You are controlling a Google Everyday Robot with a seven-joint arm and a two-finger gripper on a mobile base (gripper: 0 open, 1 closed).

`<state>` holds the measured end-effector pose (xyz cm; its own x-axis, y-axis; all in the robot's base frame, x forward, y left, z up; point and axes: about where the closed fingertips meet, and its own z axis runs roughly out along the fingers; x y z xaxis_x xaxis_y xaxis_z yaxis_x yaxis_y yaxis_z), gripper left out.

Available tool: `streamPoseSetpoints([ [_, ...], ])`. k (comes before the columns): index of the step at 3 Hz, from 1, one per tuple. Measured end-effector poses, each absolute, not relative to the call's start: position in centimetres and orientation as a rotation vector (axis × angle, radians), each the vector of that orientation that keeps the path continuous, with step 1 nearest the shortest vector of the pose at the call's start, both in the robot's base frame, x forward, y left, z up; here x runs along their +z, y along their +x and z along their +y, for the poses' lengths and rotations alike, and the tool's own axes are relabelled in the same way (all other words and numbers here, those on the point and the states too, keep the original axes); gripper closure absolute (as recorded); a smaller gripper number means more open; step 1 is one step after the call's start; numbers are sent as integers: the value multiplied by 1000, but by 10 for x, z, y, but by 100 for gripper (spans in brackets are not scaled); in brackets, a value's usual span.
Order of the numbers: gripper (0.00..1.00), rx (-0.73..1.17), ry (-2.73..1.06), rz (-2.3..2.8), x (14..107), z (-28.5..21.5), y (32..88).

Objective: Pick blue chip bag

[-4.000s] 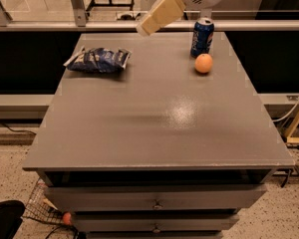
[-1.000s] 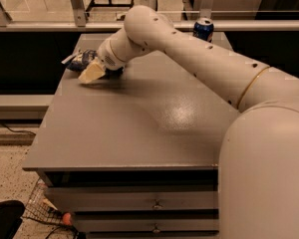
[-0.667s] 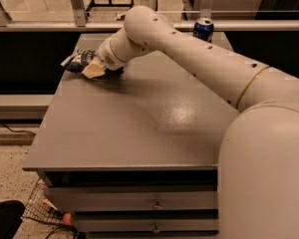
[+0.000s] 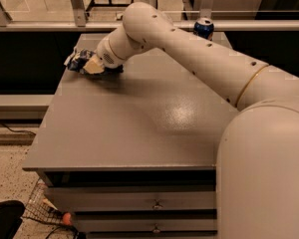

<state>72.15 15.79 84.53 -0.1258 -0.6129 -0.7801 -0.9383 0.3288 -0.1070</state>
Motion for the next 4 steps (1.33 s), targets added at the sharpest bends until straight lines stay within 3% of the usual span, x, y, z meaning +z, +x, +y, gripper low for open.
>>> streamPoseSetpoints([
  [4,100,542,-1375,1835,846,158,721],
])
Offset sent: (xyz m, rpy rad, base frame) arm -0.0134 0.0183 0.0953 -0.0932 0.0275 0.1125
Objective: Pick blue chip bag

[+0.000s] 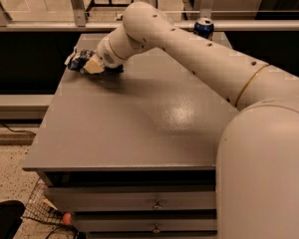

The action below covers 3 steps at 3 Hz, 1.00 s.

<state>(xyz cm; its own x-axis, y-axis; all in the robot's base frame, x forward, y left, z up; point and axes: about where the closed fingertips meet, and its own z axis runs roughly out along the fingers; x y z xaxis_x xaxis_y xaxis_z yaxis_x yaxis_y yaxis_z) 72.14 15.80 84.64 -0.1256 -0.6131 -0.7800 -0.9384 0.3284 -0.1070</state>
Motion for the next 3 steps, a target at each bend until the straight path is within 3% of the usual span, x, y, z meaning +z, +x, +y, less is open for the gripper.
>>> streamPoseSetpoints([
  [3,100,542,-1375,1835,847,158,721],
])
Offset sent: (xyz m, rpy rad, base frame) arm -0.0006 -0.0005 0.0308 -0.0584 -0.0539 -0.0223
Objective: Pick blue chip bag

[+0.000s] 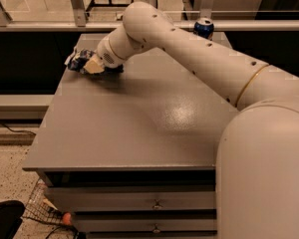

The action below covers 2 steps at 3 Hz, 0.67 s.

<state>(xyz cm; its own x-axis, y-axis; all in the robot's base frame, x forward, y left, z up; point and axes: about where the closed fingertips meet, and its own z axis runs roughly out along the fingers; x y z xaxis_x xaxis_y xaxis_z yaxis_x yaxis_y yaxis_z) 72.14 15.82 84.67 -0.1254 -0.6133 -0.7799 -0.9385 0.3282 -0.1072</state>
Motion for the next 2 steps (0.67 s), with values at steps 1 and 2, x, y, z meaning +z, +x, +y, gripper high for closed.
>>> streamPoseSetpoints([
  [1,100,542,-1375,1835,847,158,721],
  [2,100,541,-1375,1835,847,158,721],
])
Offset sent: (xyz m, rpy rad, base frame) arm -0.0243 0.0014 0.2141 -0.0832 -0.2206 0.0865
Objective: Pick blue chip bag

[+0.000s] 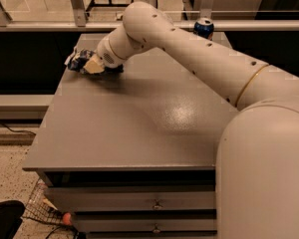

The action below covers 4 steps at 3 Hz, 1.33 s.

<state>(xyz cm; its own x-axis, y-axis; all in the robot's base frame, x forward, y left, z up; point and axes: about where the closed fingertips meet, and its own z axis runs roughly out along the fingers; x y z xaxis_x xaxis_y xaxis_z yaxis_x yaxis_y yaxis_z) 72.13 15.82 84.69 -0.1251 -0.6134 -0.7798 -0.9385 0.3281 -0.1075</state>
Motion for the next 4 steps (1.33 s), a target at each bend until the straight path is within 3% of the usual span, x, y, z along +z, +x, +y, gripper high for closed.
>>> streamPoseSetpoints([
  [4,100,542,-1376,1834,847,158,721],
])
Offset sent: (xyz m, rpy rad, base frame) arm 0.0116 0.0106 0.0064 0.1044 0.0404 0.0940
